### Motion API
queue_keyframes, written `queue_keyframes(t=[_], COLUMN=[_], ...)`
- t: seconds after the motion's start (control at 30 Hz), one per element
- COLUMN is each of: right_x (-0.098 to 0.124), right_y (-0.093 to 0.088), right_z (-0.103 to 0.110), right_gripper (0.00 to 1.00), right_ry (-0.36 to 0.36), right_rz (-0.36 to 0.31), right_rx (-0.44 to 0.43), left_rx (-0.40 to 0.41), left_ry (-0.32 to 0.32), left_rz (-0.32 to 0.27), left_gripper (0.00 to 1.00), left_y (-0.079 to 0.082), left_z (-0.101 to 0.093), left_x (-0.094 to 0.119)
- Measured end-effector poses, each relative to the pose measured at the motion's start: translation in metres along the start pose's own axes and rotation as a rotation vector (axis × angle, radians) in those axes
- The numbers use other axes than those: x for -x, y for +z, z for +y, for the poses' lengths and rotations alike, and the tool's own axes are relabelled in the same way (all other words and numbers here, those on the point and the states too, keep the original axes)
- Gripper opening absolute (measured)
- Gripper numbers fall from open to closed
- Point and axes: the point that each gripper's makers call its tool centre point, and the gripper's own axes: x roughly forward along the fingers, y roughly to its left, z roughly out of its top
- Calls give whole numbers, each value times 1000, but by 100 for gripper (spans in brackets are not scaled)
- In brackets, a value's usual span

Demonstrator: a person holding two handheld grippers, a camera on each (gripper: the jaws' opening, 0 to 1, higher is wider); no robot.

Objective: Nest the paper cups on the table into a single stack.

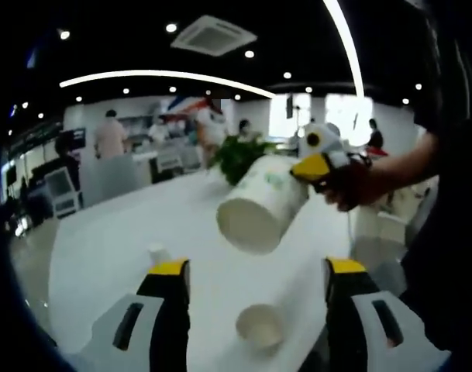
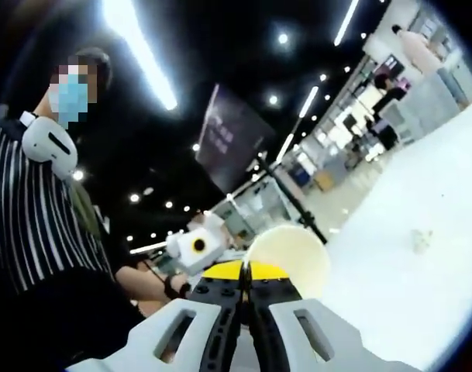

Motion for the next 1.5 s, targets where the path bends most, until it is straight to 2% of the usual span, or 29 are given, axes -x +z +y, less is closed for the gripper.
queue_keyframes(t=[0.23, 0.3, 0.4, 0.5, 0.63, 0.83, 1.0, 1.1, 1.13, 1.27, 1.37, 1.43, 1.5], right_x=[-6, -7, -6, -5, -2, -7, -15, -19, -21, -27, -30, -39, -44], right_y=[0, -1, -5, -6, -6, 1, -4, -8, -10, -8, -12, -7, -3], right_z=[-5, -6, -7, -8, -11, -13, -8, -5, -3, 0, 2, 7, 15], right_gripper=[0, 0, 0, 0, 0, 0, 0, 0, 0, 0, 0, 0, 0], right_ry=[-41, -51, -65, -78, -96, -136, -146, -140, -138, -170, -200, -191, -166], right_rz=[12, 25, 52, 72, 87, 107, 255, 309, 351, 432, 550, 562, 617], right_rx=[16, 25, 46, 53, 61, 70, 233, 286, 321, 364, 374, 414, 425], left_rx=[24, 5, 19, 28, 26, 43, 60, 62, 63, 46, 52, 55, 52], left_ry=[57, 108, 130, 146, 177, 162, 167, 168, 172, 184, 190, 195, 201], left_rz=[1, 6, 3, 13, 9, 1, 8, 21, 25, 38, 44, 41, 38], left_gripper=[80, 86, 94, 98, 99, 99, 99, 99, 99, 99, 99, 99, 98], left_y=[-8, -11, -13, -18, -18, -19, -27, -31, -33, -36, -40, -40, -40], left_z=[24, 37, 48, 57, 67, 71, 74, 75, 75, 78, 79, 80, 81], left_x=[12, 16, 21, 25, 29, 28, 30, 31, 31, 34, 35, 37, 38])
